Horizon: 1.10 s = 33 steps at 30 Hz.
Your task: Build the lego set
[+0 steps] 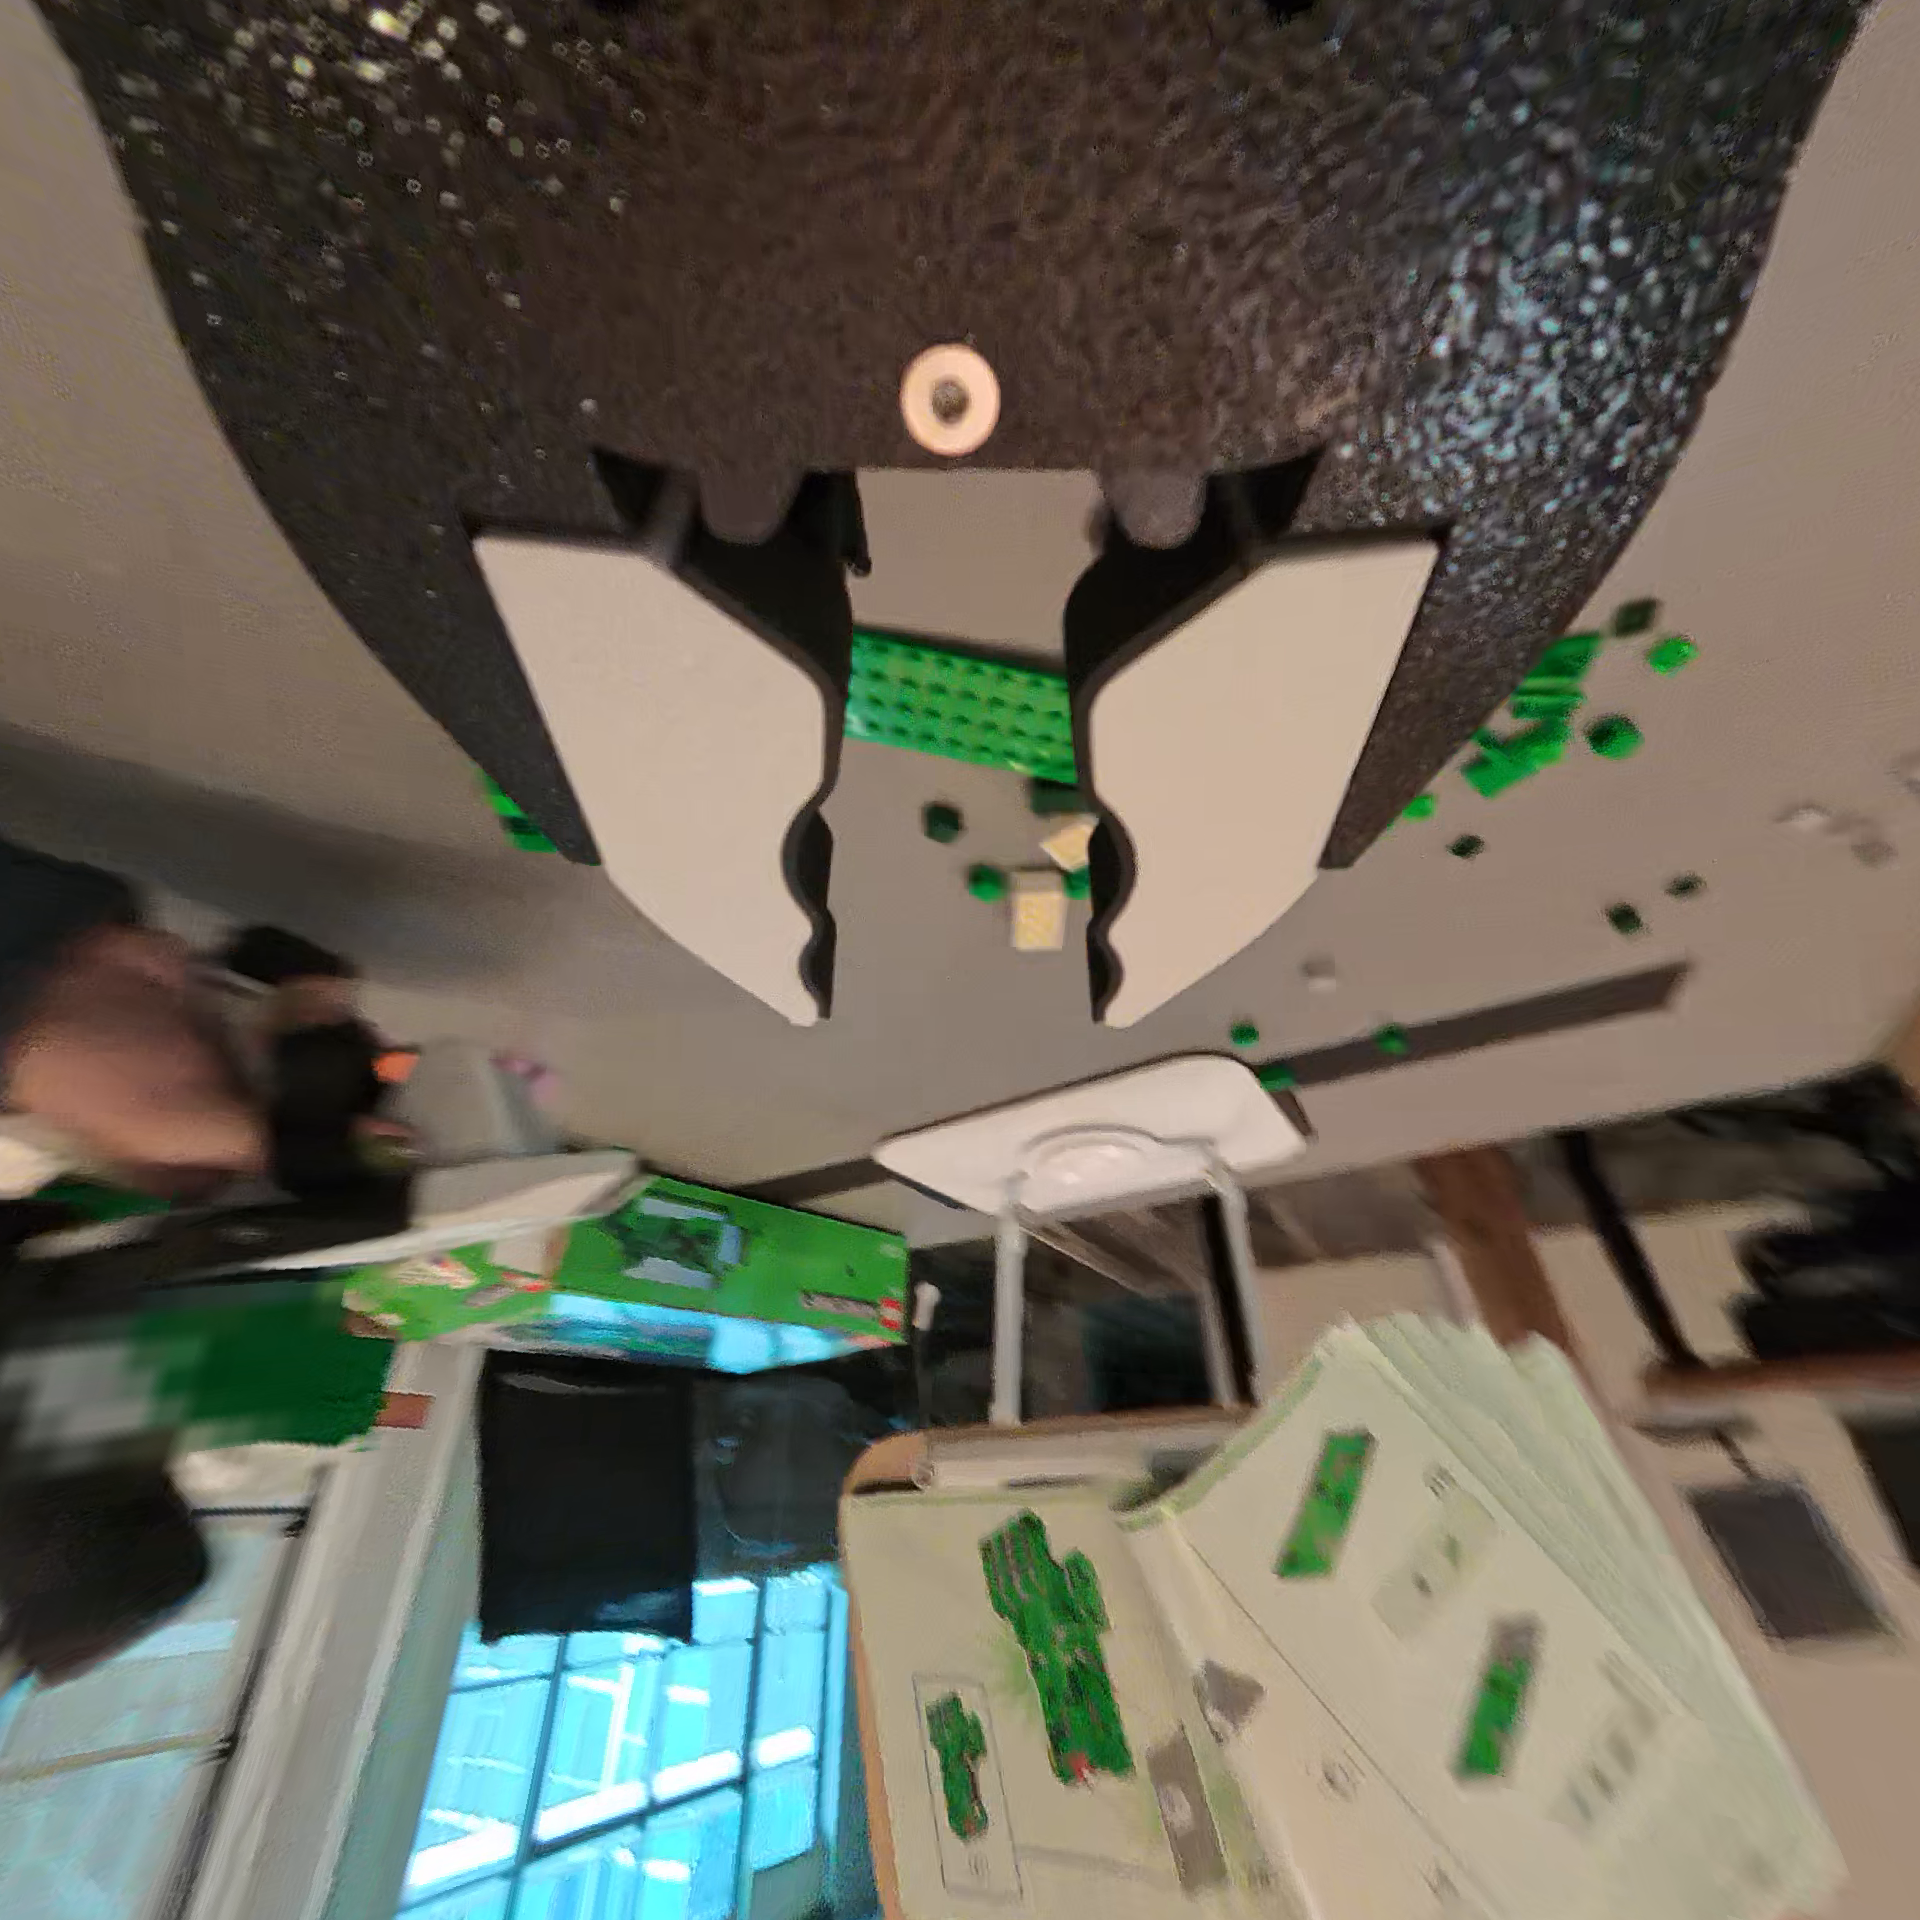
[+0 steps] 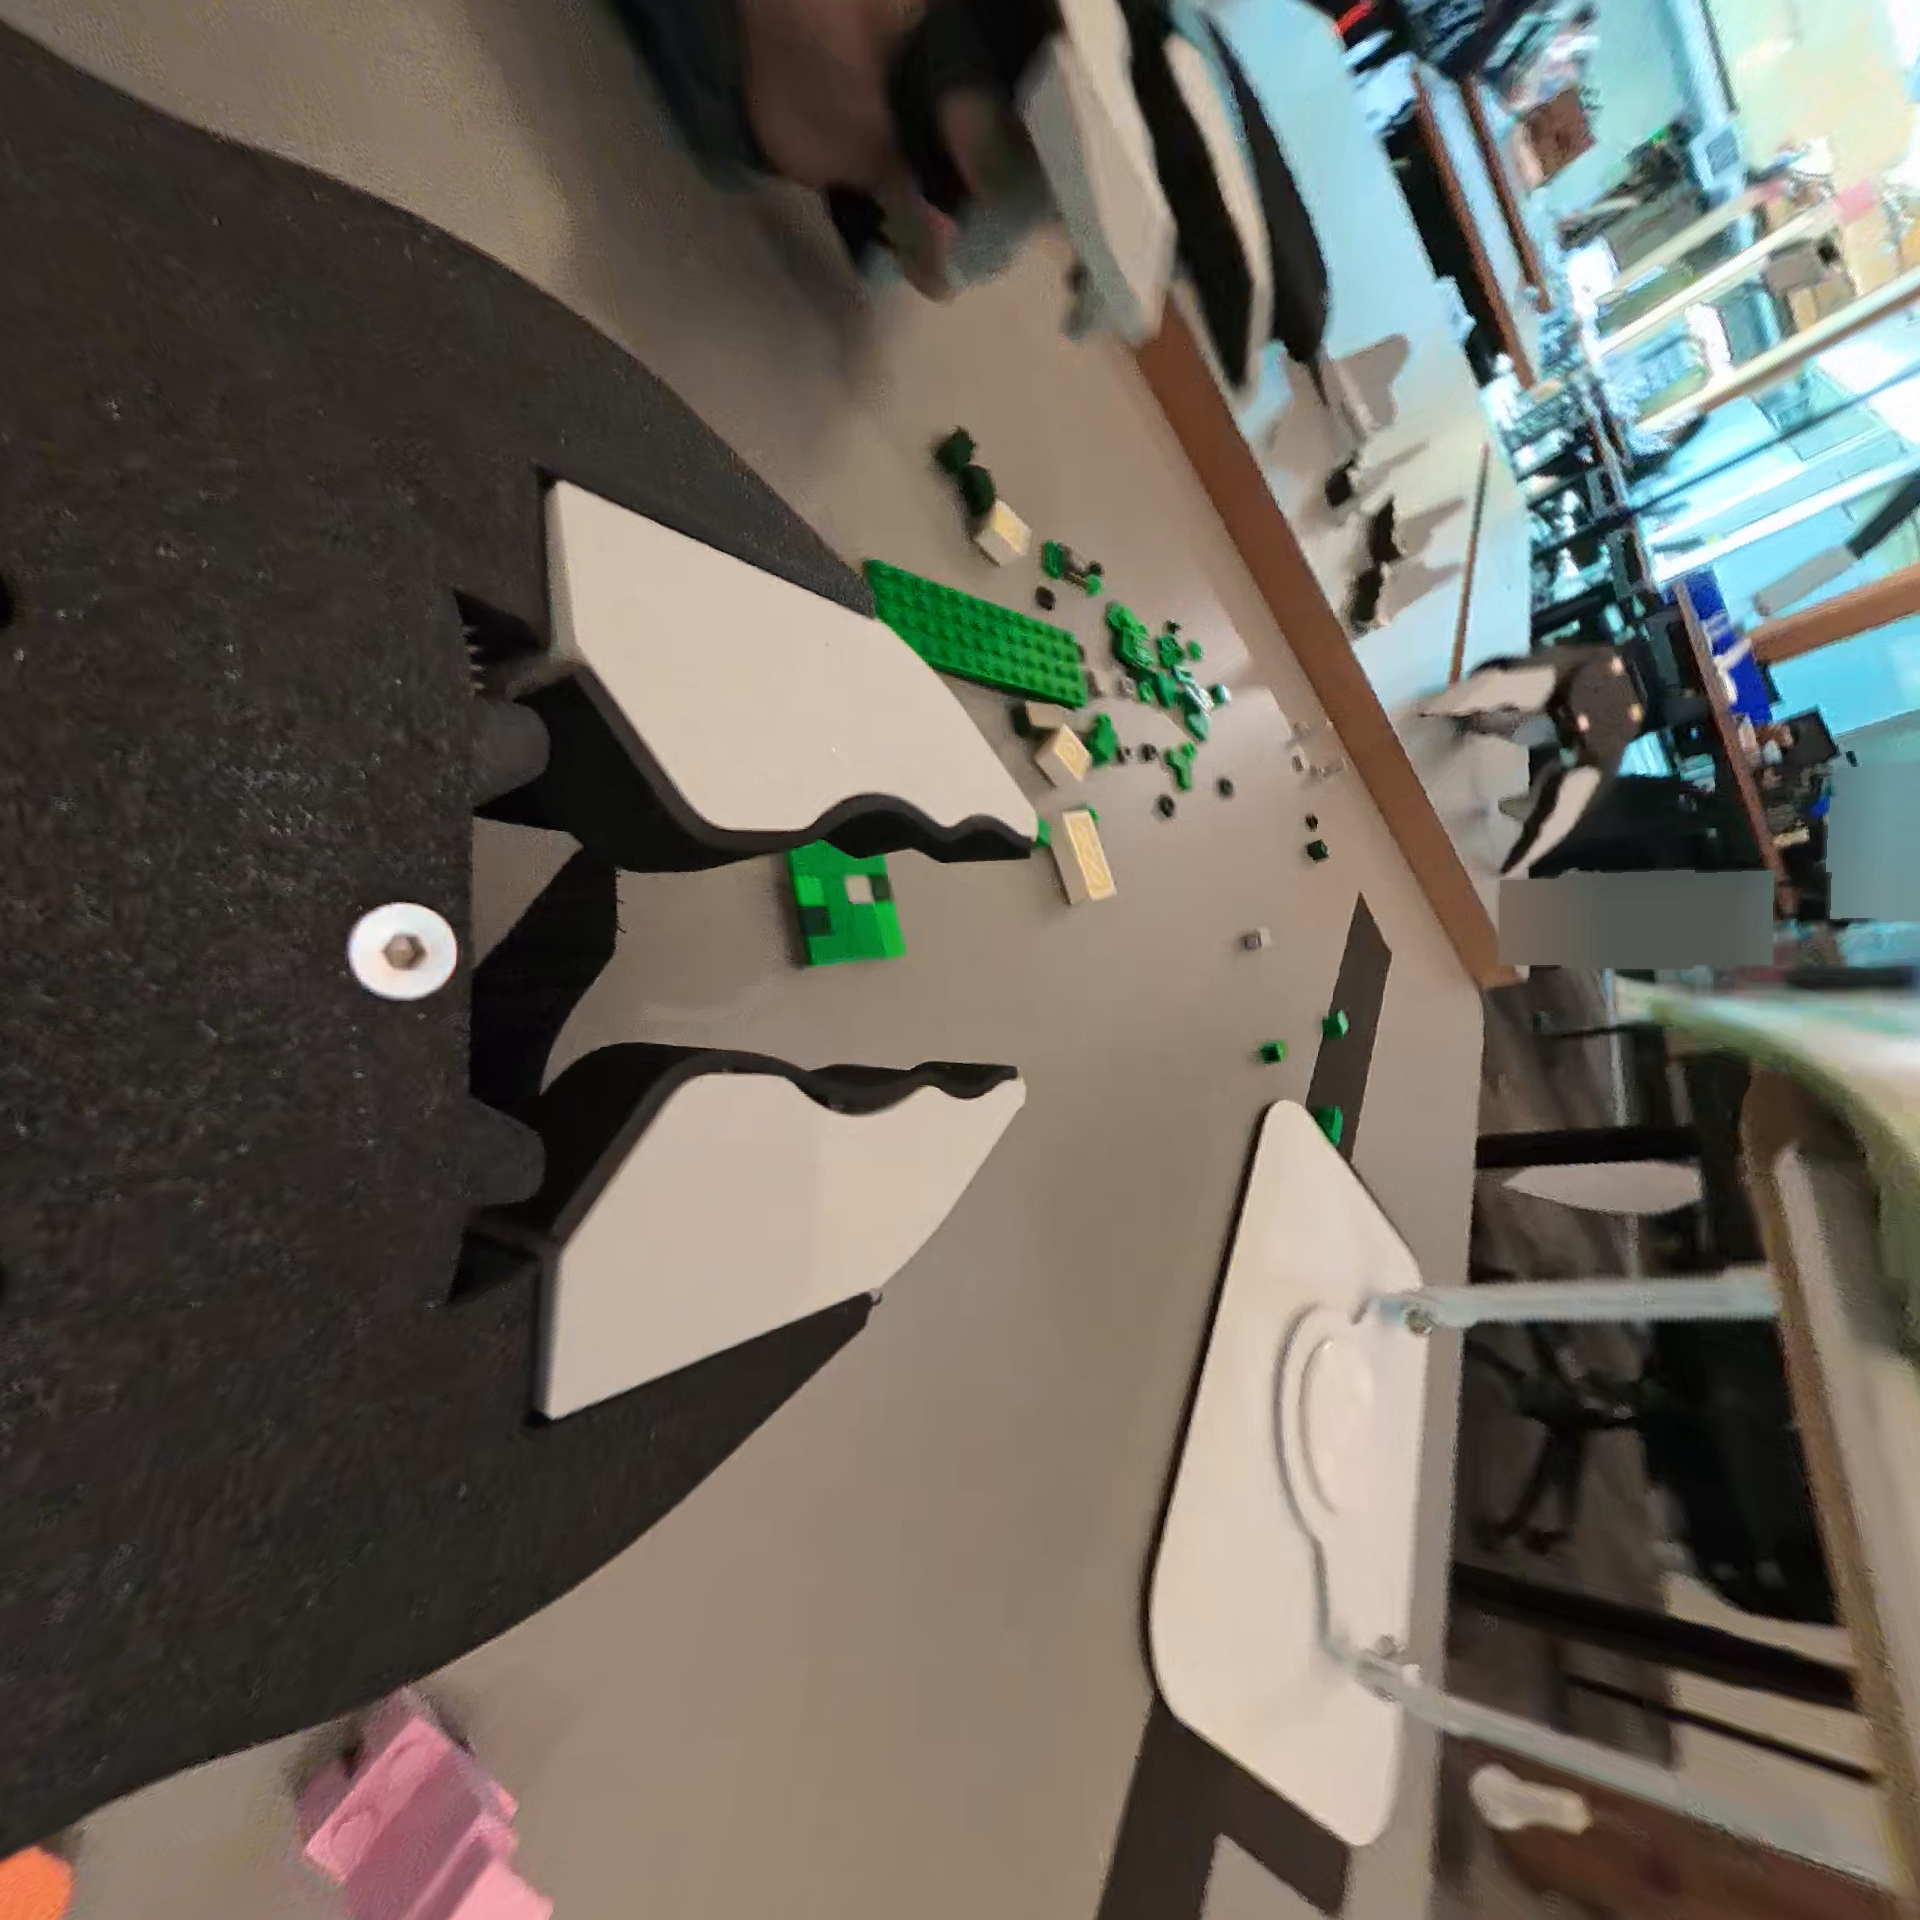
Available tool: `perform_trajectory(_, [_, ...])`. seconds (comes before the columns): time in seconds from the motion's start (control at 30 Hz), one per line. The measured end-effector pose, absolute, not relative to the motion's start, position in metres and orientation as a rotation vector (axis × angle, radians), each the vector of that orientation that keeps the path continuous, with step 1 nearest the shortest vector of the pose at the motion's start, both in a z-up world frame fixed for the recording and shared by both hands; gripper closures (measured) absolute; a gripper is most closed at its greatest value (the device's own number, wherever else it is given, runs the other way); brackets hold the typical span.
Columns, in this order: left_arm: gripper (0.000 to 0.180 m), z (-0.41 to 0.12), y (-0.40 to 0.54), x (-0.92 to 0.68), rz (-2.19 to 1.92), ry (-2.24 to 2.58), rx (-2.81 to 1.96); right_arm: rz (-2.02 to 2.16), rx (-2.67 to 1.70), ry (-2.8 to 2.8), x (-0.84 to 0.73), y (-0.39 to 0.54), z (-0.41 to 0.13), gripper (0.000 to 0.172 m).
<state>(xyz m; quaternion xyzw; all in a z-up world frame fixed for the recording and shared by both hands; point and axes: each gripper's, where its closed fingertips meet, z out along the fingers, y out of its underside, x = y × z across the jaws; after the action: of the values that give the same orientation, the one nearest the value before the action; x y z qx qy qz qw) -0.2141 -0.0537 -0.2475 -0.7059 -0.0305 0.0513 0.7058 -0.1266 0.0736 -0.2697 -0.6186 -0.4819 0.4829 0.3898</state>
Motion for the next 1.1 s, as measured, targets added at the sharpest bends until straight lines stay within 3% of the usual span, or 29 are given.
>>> perform_trajectory(0.07, [0.137,-0.248,-0.049,-0.224,0.292,-0.051,-1.495,1.187,-1.506,-1.331,-0.119,0.054,-0.279,0.132])
perform_trajectory(0.2, [0.140,-0.230,-0.052,-0.224,0.456,0.048,-1.404,1.139,-1.592,-1.596,-0.106,0.007,-0.313,0.110])
perform_trajectory(0.3, [0.140,-0.239,-0.048,-0.224,0.454,0.053,-1.457,1.039,-1.555,-1.712,-0.102,-0.025,-0.326,0.100])
perform_trajectory(0.4, [0.138,-0.243,-0.045,-0.220,0.415,0.055,-1.479,0.810,-1.548,-1.769,-0.105,-0.030,-0.339,0.079])
perform_trajectory(0.77, [0.137,-0.239,-0.051,-0.228,0.392,-0.005,-1.449,0.750,-1.522,-1.744,-0.107,-0.024,-0.338,0.080])
perform_trajectory(1.1, [0.134,-0.235,-0.019,-0.268,0.385,-0.057,-1.410,0.993,-1.389,-1.161,-0.119,0.062,-0.274,0.112])
